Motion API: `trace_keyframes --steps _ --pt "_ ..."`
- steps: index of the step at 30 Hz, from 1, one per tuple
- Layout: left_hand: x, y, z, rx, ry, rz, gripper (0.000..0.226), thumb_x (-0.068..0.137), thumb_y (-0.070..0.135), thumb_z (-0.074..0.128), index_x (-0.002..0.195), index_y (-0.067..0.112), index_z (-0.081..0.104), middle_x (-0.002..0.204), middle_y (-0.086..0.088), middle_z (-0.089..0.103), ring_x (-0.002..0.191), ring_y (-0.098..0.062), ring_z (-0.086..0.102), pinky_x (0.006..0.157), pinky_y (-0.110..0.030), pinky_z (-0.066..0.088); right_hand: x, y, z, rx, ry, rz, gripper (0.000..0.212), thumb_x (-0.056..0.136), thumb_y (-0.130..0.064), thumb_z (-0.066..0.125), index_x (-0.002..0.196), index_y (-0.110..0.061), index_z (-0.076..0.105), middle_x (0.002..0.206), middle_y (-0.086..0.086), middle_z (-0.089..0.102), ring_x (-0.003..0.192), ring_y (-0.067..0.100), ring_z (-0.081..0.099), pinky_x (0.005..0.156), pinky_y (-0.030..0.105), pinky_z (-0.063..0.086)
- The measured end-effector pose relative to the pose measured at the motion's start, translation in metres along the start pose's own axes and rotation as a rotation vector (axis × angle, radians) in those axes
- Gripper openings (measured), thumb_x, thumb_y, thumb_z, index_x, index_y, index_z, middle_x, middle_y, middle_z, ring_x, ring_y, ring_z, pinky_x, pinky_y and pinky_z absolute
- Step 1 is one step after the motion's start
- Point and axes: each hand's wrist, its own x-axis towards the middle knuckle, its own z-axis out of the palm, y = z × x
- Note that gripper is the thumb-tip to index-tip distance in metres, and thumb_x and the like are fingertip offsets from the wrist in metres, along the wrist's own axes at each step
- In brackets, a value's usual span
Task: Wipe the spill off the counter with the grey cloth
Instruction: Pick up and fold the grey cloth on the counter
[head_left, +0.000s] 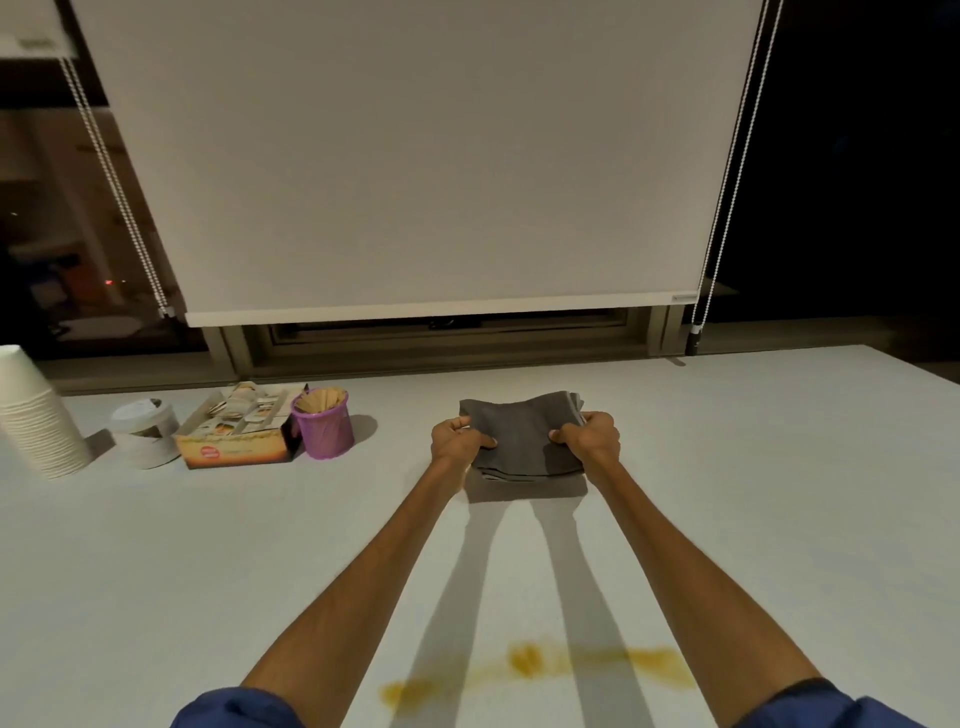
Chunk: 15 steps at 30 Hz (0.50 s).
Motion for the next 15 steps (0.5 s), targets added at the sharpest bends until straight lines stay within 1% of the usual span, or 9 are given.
trace_keyframes --steps 5,7,9,10,12,15 --pt "-0.028 -0.002 -0.034 -0.027 0.015 0.037 0.036 0.075 -0.014 0.068 0.109 -0.004 0.066 0.11 -0.015 0.068 0.094 -0.033 0.066 0.087 -0.041 0.058 -0.044 -0.004 0.011 0.037 0.016 -0.02 0.045 0.082 -0.018 0.079 0.121 -0.005 0.06 0.115 0.016 0.069 0.101 0.033 0.067 0.091 0.045 0.058" --pt "-0.037 -0.004 -0.048 -0.036 0.014 0.051 0.03 0.075 -0.014 0.068 0.102 -0.003 0.067 0.104 -0.012 0.068 0.088 -0.03 0.064 0.08 -0.038 0.058 -0.061 -0.004 0.016 0.045 0.014 -0.029 0.046 0.082 -0.018 0.079 0.122 -0.005 0.06 0.115 0.016 0.069 0.1 0.033 0.068 0.09 0.044 0.058" --pt "-0.045 -0.004 -0.064 -0.041 0.011 0.059 0.025 0.074 -0.015 0.067 0.093 0.001 0.067 0.099 -0.011 0.067 0.086 -0.029 0.064 0.072 -0.033 0.058 -0.077 -0.005 0.021 0.053 0.014 -0.037 0.046 0.082 -0.018 0.079 0.123 -0.006 0.06 0.116 0.015 0.068 0.1 0.033 0.067 0.089 0.043 0.058" --pt "-0.049 -0.005 -0.072 -0.044 0.009 0.063 0.024 0.073 -0.015 0.067 0.09 0.002 0.066 0.098 -0.011 0.067 0.086 -0.029 0.065 0.07 -0.032 0.058 -0.085 -0.005 0.024 0.055 0.014 -0.042 0.047 0.082 -0.018 0.079 0.123 -0.006 0.06 0.116 0.015 0.068 0.101 0.033 0.067 0.089 0.042 0.058" --pt "-0.055 -0.008 -0.087 -0.047 0.002 0.068 0.024 0.073 -0.015 0.068 0.093 -0.001 0.067 0.1 -0.014 0.068 0.089 -0.031 0.065 0.075 -0.035 0.058 -0.101 -0.005 0.03 0.054 0.017 -0.051 0.047 0.082 -0.018 0.079 0.123 -0.006 0.06 0.117 0.015 0.068 0.102 0.033 0.067 0.089 0.042 0.058" --pt "-0.066 -0.013 -0.111 -0.028 -0.001 0.068 0.032 0.072 -0.013 0.07 0.103 -0.006 0.068 0.106 -0.016 0.068 0.094 -0.034 0.065 0.085 -0.041 0.058 -0.122 -0.006 0.039 0.053 0.021 -0.045 0.048 0.081 -0.018 0.08 0.123 -0.007 0.06 0.118 0.015 0.068 0.103 0.033 0.066 0.09 0.043 0.057"
